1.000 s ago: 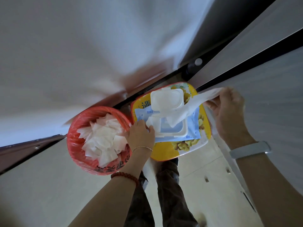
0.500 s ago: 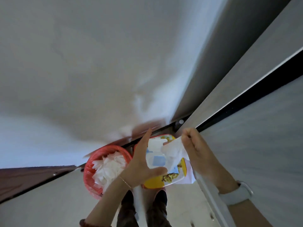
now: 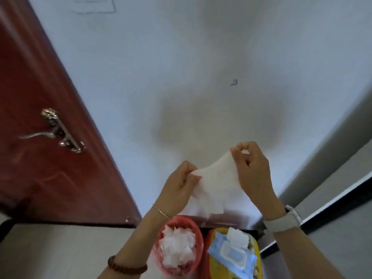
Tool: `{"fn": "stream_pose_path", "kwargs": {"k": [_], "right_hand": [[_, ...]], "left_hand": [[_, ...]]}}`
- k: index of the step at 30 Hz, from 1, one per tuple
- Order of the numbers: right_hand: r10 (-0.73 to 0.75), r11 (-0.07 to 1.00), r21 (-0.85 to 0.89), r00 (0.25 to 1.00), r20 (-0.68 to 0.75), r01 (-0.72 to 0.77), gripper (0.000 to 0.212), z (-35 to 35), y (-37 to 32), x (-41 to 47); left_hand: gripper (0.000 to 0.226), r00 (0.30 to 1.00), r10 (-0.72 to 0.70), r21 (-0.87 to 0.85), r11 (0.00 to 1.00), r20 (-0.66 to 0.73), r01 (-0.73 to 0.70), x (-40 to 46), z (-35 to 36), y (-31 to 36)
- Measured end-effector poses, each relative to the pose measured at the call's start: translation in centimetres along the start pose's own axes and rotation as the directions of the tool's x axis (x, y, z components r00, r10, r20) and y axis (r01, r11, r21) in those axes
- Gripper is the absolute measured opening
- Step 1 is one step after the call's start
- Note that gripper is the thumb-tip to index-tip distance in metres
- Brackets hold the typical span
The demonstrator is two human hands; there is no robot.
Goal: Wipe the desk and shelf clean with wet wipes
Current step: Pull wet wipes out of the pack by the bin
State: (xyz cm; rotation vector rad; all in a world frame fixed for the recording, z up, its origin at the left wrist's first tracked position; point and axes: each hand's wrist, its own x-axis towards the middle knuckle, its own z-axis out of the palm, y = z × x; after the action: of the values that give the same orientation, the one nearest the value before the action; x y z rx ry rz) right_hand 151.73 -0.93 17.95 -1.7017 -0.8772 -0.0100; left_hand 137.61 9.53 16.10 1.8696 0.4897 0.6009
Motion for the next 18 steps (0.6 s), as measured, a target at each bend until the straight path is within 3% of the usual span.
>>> {"fn": "stream_pose_path", "kwargs": {"k": [3, 5, 7, 9, 10, 12, 15, 16, 18], "right_hand": [[0.082, 0.996, 0.015, 0.991, 0.103, -0.084, 0.03, 5.9, -3.7, -2.5], [0.202, 0.972, 0.06, 0.932, 0.3, -0.229, 0.033, 10.1, -5.8, -5.9], [0.257, 0.914, 0.109, 0.764, 0.592, -0.391, 0.038, 13.3, -7.2, -10.2], [0.203, 0.858, 0.104, 0.519, 0.83, -0.503, 0.033, 16.6, -8.6, -14.8], [0.172, 0.835, 0.107, 0.441, 0.881, -0.54, 0.028, 18.2, -9.2, -16.9], [0.175, 0.769, 0.145, 0.423, 0.889, -0.622, 0.016, 21.2, -10.4, -19.7], [0.228, 0.483, 0.18, 0.321, 0.919, -0.857, 0.018, 26.7, -12.8, -23.1], [0.235, 0.454, 0.135, 0.264, 0.935, -0.881, 0.022, 28.8, -13.8, -24.3], [0.301, 0.5, 0.032, 0.208, 0.931, -0.866, 0.029, 32.7, -15.6, -27.1]], "left_hand": [[0.025, 0.976, -0.017, 0.066, 0.997, -0.217, 0.032, -4.4, -5.5, -0.3], [0.027, 0.924, -0.043, 0.083, 0.993, -0.379, 0.081, -8.1, -9.8, -1.4], [0.027, 0.861, -0.089, 0.067, 0.988, -0.501, 0.142, -11.9, -13.4, -2.7], [0.028, 0.802, -0.173, 0.031, 0.972, -0.572, 0.232, -16.0, -16.8, -4.3], [0.028, 0.767, -0.221, 0.015, 0.958, -0.602, 0.287, -18.1, -18.4, -5.0], [0.03, 0.691, -0.282, -0.013, 0.93, -0.666, 0.368, -22.2, -21.3, -6.2], [0.036, 0.531, -0.355, -0.098, 0.887, -0.769, 0.451, -29.6, -25.9, -7.5], [0.036, 0.482, -0.393, -0.149, 0.871, -0.783, 0.469, -32.1, -27.1, -7.9], [0.029, 0.379, -0.479, -0.272, 0.832, -0.791, 0.484, -36.2, -28.8, -8.5]]}}
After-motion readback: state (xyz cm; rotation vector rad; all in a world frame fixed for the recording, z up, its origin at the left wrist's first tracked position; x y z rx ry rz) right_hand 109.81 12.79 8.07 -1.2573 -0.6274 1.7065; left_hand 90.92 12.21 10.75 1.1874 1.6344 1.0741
